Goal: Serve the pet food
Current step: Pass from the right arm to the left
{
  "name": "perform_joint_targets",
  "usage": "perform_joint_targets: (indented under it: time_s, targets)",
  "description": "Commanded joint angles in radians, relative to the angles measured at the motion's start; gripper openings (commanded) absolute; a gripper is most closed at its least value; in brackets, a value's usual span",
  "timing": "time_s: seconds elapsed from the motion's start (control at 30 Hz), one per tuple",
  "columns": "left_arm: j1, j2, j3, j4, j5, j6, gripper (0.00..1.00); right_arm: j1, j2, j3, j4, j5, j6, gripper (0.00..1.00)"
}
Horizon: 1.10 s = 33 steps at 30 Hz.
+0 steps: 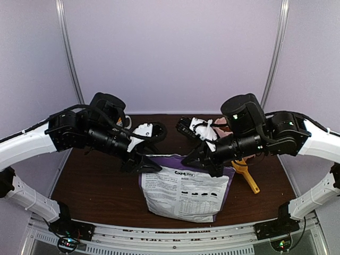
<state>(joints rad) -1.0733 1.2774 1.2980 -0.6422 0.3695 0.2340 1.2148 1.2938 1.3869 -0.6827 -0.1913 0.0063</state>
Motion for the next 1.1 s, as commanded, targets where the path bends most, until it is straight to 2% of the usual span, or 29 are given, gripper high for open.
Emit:
perform_joint_targets:
  time_s: [0.0, 0.1, 0.23, 0.4, 0.57, 0.77, 1.07]
  targets:
    - [0.001, 0.005, 0.010, 0.043, 0.003, -0.003, 0.33, -0.006, -0.044, 0.003, 0.136, -0.011, 0.006, 0.00]
    - [0.001, 0.001, 0.003, 0.062, 0.032, -0.010, 0.16, -0.007, -0.035, 0.000, 0.131, 0.002, 0.003, 0.00]
    - [0.001, -0.009, -0.002, 0.076, 0.054, -0.016, 0.00, -0.007, -0.018, 0.005, 0.114, 0.030, -0.006, 0.00]
    - [0.001, -0.019, -0.004, 0.088, 0.077, -0.024, 0.00, -0.006, 0.040, 0.062, 0.040, 0.057, -0.021, 0.00]
    - [0.001, -0.020, -0.003, 0.097, 0.092, -0.036, 0.00, -0.004, 0.114, 0.117, 0.007, 0.039, -0.034, 0.08]
    - [0.001, -0.026, -0.007, 0.106, 0.094, -0.043, 0.00, -0.003, 0.173, 0.171, -0.004, 0.023, -0.053, 0.12]
    - [0.006, -0.059, -0.039, 0.167, 0.081, -0.090, 0.00, -0.003, 0.194, 0.165, -0.035, 0.007, -0.057, 0.17]
